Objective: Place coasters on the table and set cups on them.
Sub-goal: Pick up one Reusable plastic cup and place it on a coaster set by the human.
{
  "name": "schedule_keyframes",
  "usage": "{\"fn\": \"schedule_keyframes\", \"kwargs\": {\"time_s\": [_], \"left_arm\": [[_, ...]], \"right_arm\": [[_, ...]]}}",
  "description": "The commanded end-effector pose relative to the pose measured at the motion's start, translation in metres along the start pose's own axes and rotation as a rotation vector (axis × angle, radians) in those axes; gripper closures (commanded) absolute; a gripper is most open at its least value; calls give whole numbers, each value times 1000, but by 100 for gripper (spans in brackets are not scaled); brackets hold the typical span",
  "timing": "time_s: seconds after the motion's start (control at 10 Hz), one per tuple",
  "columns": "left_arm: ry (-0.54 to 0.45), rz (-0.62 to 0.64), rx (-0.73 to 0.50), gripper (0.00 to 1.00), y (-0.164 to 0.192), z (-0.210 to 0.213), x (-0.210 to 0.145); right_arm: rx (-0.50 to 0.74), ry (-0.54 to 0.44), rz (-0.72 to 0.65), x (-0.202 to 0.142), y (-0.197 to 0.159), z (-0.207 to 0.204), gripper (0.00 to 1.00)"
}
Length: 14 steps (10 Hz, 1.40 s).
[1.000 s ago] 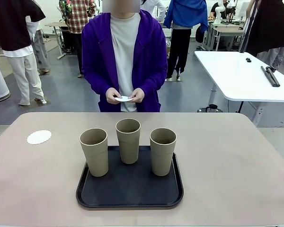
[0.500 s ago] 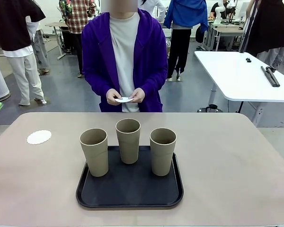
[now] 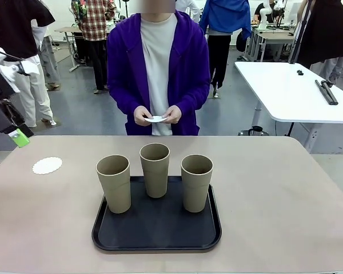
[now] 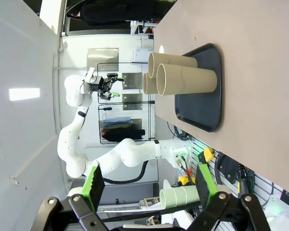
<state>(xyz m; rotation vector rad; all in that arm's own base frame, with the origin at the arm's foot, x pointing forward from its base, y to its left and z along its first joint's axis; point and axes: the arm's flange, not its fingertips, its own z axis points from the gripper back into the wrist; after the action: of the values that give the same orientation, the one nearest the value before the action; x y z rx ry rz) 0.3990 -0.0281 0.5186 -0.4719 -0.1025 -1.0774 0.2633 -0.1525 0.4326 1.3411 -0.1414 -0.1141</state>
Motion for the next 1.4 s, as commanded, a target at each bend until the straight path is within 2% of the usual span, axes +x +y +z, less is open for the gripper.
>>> {"fn": "schedule_keyframes", "kwargs": {"time_s": [0.0, 0.6, 0.8, 0.9, 1.1, 1.2, 1.3], "left_arm": [[62, -39, -33, 0, 7, 4, 18], [50, -42, -47, 0, 8, -12, 24], [-254, -403, -59, 0, 12, -28, 10], [-394, -444, -62, 0, 18, -46, 3], [-540, -524, -46, 0, 33, -63, -8], [-659, -535, -94, 0, 40, -77, -17], [-732, -527, -160, 0, 43, -91, -24]], "right_arm": [[12, -1, 7, 0, 0, 1, 0], [12, -1, 7, 0, 0, 1, 0], [12, -1, 7, 0, 0, 1, 0], [12, -1, 7, 0, 0, 1, 0], [12, -1, 7, 0, 0, 1, 0], [12, -1, 7, 0, 0, 1, 0], [12, -1, 7, 0, 0, 1, 0]]}}
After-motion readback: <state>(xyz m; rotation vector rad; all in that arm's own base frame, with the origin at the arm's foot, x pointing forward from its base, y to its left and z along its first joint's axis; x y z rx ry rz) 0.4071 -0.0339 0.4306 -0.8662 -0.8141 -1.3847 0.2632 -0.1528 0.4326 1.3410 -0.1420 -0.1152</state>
